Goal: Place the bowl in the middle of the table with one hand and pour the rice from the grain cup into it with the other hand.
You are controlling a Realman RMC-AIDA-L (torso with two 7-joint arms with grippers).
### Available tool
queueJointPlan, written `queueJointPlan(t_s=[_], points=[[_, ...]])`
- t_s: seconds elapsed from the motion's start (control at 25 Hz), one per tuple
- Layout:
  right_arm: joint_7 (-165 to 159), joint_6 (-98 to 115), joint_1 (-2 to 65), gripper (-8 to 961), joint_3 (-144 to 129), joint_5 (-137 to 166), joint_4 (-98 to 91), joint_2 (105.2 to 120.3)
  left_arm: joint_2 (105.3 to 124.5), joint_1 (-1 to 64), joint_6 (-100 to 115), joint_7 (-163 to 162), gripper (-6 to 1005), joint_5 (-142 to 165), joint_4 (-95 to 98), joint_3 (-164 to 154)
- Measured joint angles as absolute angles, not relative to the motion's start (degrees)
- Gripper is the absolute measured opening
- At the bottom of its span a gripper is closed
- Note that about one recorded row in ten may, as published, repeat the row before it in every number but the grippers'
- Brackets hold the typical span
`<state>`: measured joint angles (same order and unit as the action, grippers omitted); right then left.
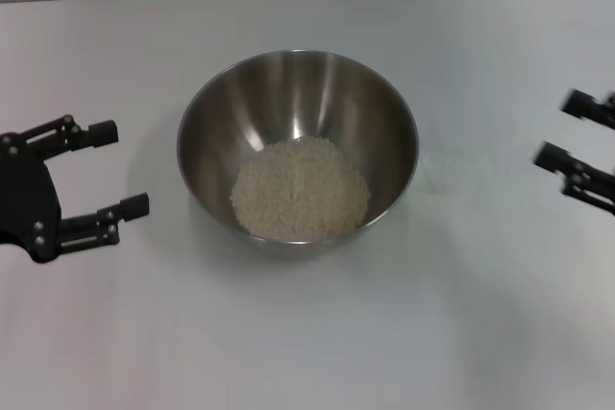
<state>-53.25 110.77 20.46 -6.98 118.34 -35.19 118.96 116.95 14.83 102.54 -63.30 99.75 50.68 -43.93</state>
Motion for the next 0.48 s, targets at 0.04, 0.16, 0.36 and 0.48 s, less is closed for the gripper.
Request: queueJointPlan(t_s=[0.04, 0.16, 0.36, 0.48], points=[[-53.46, 110.45, 21.33, 709, -7.66, 118.34, -35.66, 118.98, 117.02, 14.55, 102.66, -63.28, 704, 99.75, 50.69, -43.93], [-53.64, 108.53, 24.48, 709, -9.84, 118.31, -36.54, 118.99, 117.38, 13.93, 102.82, -63.01, 704, 99.75, 50.69, -43.94], [-53.40, 104.43, 27.88, 709, -15.44, 117.94, -36.64, 119.05, 117.80, 13.24, 102.87, -62.11, 703, 99.65, 50.65, -43.73], [-53.23, 101.84, 29.12, 709, -18.95, 117.81, -36.12, 119.33, 117.87, 12.92, 102.96, -61.97, 702, 99.53, 50.56, -43.44]])
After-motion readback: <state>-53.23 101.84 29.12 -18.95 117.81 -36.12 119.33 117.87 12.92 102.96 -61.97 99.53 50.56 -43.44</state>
